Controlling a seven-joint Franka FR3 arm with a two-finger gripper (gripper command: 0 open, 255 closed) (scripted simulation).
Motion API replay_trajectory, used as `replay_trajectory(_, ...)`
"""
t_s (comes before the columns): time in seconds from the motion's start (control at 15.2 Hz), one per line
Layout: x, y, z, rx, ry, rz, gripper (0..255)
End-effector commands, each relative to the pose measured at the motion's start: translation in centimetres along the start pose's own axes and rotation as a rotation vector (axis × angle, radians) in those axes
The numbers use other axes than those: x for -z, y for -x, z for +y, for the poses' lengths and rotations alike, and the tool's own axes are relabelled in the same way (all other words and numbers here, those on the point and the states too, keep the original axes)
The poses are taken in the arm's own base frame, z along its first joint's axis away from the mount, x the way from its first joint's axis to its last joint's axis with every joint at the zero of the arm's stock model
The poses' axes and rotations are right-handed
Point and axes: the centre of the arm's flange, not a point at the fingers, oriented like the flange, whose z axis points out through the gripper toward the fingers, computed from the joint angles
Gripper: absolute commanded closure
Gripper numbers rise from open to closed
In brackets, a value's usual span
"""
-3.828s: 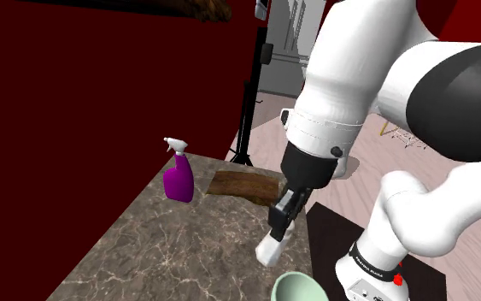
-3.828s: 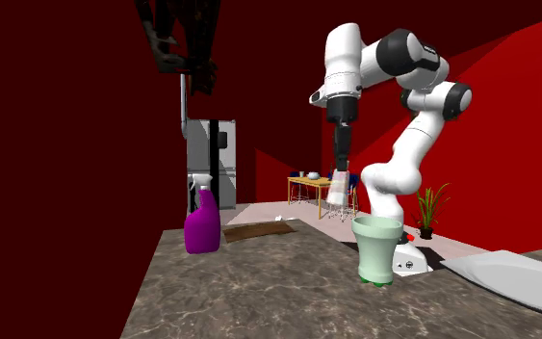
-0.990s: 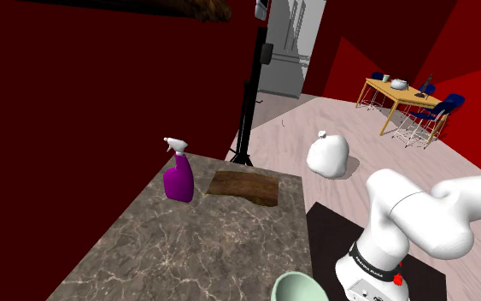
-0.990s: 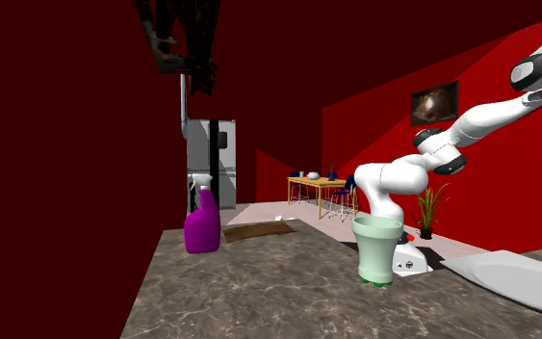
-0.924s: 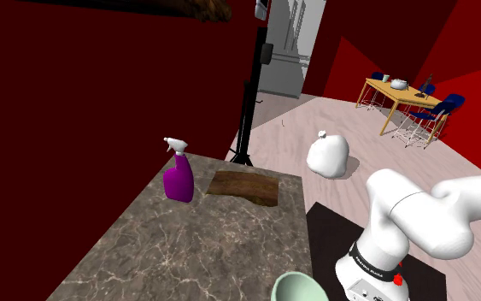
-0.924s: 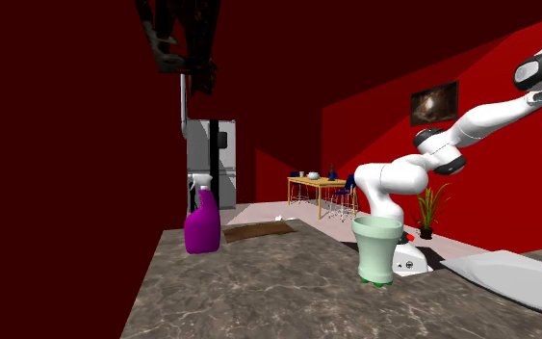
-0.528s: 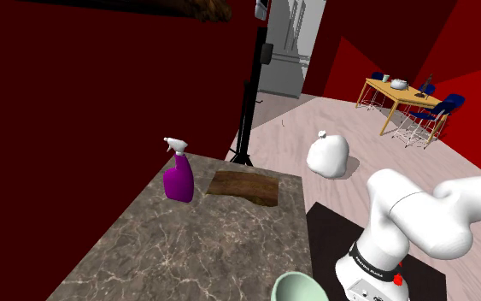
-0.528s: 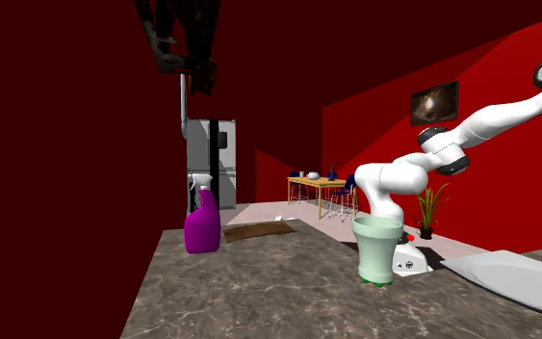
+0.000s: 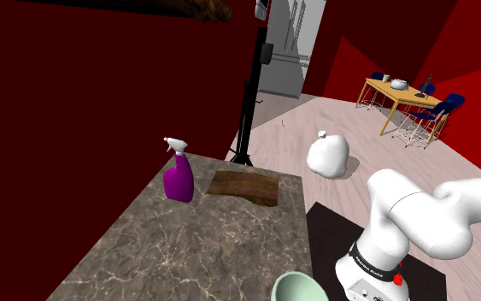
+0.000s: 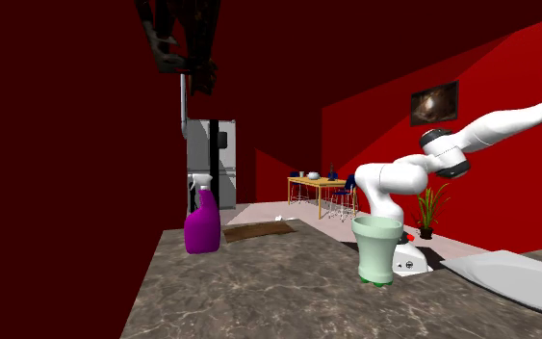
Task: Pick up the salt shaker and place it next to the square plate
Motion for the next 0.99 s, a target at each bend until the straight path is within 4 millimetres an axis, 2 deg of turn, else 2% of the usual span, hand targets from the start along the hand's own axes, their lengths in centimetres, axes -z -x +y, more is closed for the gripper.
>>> replay_trajectory(0.0,-1.1,0.0,0.1,0.0,0.0,0.0,255)
replay_trajectory(0.92,-8.4,0.1,0.6,0.0,0.0,0.0,255)
